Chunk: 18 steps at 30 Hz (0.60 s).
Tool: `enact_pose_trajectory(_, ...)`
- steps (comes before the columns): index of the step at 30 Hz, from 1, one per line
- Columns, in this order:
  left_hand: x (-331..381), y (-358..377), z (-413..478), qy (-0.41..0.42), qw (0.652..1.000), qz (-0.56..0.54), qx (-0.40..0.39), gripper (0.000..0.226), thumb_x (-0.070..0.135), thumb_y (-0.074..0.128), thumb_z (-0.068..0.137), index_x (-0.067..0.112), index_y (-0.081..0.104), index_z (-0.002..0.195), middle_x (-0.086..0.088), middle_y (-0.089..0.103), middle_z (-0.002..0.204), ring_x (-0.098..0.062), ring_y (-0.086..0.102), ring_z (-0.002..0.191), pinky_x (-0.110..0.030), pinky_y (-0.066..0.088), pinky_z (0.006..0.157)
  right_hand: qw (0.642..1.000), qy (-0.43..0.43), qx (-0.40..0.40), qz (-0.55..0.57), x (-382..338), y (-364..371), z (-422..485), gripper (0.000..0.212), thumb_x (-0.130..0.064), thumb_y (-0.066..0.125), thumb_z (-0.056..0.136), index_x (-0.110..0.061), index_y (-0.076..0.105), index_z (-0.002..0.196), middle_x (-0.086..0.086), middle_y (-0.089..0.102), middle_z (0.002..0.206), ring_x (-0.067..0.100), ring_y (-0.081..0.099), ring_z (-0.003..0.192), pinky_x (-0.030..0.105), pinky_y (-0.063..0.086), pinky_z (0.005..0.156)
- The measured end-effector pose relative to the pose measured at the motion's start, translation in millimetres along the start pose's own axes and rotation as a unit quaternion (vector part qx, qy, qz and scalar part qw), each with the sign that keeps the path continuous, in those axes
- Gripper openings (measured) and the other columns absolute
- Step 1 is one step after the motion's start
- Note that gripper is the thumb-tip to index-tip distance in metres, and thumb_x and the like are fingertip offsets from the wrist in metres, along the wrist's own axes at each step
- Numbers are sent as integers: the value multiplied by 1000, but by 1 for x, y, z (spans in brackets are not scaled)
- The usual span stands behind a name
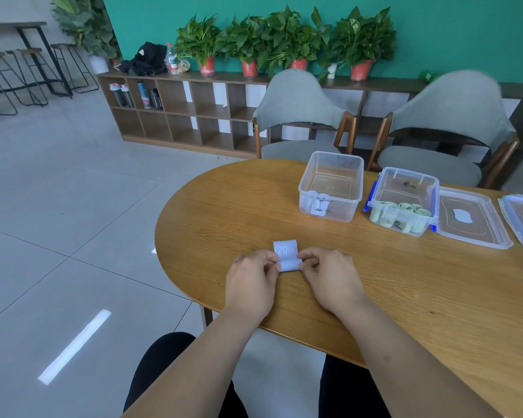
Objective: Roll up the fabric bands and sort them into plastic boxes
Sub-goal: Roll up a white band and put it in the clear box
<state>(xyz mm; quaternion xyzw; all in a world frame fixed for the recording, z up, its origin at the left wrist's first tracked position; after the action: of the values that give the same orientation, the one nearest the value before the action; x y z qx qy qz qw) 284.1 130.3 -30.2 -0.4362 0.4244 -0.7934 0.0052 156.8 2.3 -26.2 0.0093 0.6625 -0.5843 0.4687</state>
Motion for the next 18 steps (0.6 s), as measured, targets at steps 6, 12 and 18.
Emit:
enact_pose_trajectory(6, -4, 0, -1, -3, 1000, -11, -24, 20, 26, 78, 90, 33, 75, 108, 26, 69, 84, -7, 56, 100, -29, 48, 90, 1000, 4, -10, -1, 2, 0, 0, 19, -29, 67, 96, -36, 75, 112, -22, 66, 84, 10, 66, 96, 32, 55, 88)
enact_pose_trajectory(12, -2, 1, 4, 0, 1000, 14, -27, 19, 28, 70, 97, 33, 73, 115, 20, 72, 93, -9, 52, 107, -30, 47, 92, 1000, 10, -15, -4, 0, 2, 3, 19, -31, 65, 98, -33, 75, 114, -16, 72, 94, 8, 66, 96, 30, 54, 86)
enact_pose_trajectory(18, 2, 3, 8, -7, 999, 46, -29, 20, 31, 63, 101, 31, 72, 119, 15, 75, 101, -17, 53, 110, -33, 45, 94, 1000, 17, 0, 3, -4, 5, 8, 8, -31, 61, 99, -35, 67, 102, -17, 67, 83, 14, 64, 90, 38, 56, 78)
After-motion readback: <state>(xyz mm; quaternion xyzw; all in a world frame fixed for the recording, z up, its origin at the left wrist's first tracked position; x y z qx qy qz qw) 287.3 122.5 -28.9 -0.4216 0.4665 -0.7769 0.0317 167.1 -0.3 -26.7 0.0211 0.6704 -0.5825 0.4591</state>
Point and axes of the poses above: each hand's wrist, its own z-axis towards the middle knuckle, its own y-axis out of the palm, x = y × z, the point moved 3 cm from there along z, towards the middle knuckle
